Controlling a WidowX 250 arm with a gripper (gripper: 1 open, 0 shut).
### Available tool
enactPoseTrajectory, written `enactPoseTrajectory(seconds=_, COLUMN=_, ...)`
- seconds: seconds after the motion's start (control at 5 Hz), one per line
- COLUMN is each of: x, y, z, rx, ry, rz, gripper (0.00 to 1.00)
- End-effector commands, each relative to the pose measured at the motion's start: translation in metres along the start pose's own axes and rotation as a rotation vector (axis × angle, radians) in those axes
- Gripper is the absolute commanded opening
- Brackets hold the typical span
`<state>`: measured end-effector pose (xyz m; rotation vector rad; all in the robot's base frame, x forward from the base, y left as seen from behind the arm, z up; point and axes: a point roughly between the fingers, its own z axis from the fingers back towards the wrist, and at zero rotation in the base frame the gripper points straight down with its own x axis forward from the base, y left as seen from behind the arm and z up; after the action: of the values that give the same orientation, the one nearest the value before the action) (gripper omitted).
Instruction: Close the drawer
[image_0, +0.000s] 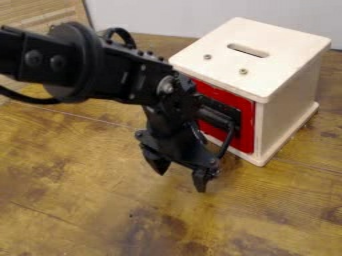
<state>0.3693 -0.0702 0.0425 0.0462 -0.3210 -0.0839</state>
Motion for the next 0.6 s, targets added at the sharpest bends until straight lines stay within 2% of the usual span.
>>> enactPoseTrajectory(seconds=0.0, x=0.0175, y=0.0082, z=0.0306, rx=0.001, ry=-0.103, rz=0.021, gripper=1.00)
enactPoseTrajectory(seconds=0.4, x=0.0177, y=0.0096, z=0.0310, rx=0.004, ry=-0.119, rz=0.037, gripper=1.00)
